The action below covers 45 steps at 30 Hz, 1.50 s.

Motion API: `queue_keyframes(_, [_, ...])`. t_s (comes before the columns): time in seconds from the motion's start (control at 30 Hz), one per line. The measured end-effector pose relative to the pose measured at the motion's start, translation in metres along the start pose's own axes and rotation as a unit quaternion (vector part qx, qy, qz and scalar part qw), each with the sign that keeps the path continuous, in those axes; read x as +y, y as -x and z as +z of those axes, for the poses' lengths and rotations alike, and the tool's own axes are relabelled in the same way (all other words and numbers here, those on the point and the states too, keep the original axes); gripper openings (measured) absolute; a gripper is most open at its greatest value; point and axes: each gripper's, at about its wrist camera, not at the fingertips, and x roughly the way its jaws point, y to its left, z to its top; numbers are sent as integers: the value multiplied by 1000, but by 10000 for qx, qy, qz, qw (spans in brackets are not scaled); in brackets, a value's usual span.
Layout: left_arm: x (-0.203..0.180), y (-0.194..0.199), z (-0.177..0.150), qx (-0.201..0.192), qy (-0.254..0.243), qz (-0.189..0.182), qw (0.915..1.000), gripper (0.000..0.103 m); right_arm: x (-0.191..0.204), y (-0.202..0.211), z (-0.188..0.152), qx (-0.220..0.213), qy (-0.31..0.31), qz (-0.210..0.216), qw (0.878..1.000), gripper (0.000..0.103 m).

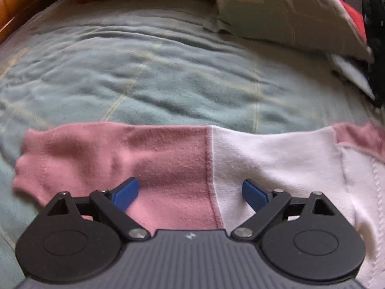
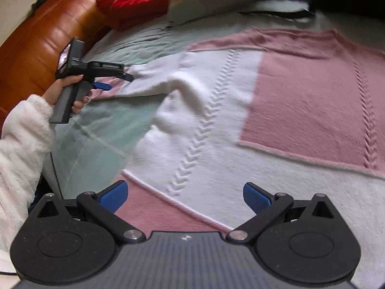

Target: Fold clothes

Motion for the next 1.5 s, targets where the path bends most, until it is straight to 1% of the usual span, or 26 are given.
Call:
queue_keyframes(0.1, [4,10,-4,-71,7,207,9998,93,4,2,0,-17,5,23,10000,103])
queue_keyframes(0.13, [-2,14,-5,-109,-25,110,9999,93,5,3,-1,-23,4,11,10000,103])
queue_keyframes(0.17, [-24,18,-8,-164,-122,-323,9993,93,5,4,-2,-33,-4,-7,10000,103])
queue_keyframes(0.2, [-44,20,-12,-177,-207,-761,9967,93,4,5,-3,-50,-24,-36,10000,103])
queue_keyframes(0.23, [-63,21,-18,-150,-268,-1155,9928,93,4,7,-4,-64,-46,-58,10000,103])
queue_keyframes(0.3, [-99,21,-31,-81,-409,-1873,9814,93,2,9,-7,-80,-105,-71,9999,103])
queue_keyframes(0.37, [-132,13,-46,48,-635,-2222,9729,93,-4,13,-11,-100,-198,-60,9997,103])
queue_keyframes(0.4, [-142,7,-52,96,-726,-2253,9715,93,-7,15,-13,-109,-238,-55,9996,103])
queue_keyframes(0.43, [-149,0,-58,150,-783,-2247,9712,93,-10,17,-14,-118,-273,-62,9995,103])
queue_keyframes(0.5, [-151,-12,-69,257,-773,-2111,9741,93,-15,19,-18,-136,-328,-77,9993,103])
queue_keyframes(0.57, [-143,-7,-79,224,-790,-2072,9749,91,-22,22,-22,-167,-408,-83,9990,103])
queue_keyframes(0.87, [-110,17,-122,84,-870,-1875,9784,93,-49,24,-38,-214,-856,49,9961,103])
queue_keyframes(0.93, [-121,24,-116,-16,-950,-1804,9790,93,-52,24,-41,-225,-935,78,9953,103])
queue_keyframes(1.0, [-134,26,-105,-276,-1000,-1906,9762,95,-48,26,-43,-270,-883,85,9957,103])
queue_keyframes(1.07, [-142,19,-96,-326,-938,-2086,9730,96,-44,29,-44,-314,-835,61,9960,103])
queue_keyframes(1.1, [-145,14,-92,-347,-908,-2099,9729,96,-42,30,-45,-332,-819,47,9961,103])
queue_keyframes(1.17, [-145,-4,-88,-376,-866,-1846,9783,96,-40,33,-48,-360,-822,18,9960,103])
queue_keyframes(1.23, [-133,-19,-90,-426,-887,-1672,9810,93,-40,36,-51,-365,-825,-1,9959,103])
queue_keyframes(1.27, [-127,-22,-91,-446,-874,-1622,9819,93,-40,37,-53,-366,-827,-9,9959,103])
queue_keyframes(1.33, [-116,-11,-93,-455,-783,-1626,9825,93,-43,39,-58,-363,-836,-15,9958,103])
queue_keyframes(1.37, [-115,-3,-95,-440,-798,-1506,9844,93,-44,39,-59,-352,-853,-16,9957,103])
queue_keyframes(1.43, [-117,15,-100,-428,-817,-1145,9891,94,-47,38,-61,-350,-929,-17,9951,103])
queue_keyframes(1.47, [-120,24,-103,-420,-866,-1041,9899,94,-47,38,-61,-381,-950,3,9947,103])
queue_keyframes(1.5, [-125,33,-108,-410,-992,-1086,9883,94,-47,38,-61,-411,-968,34,9944,103])
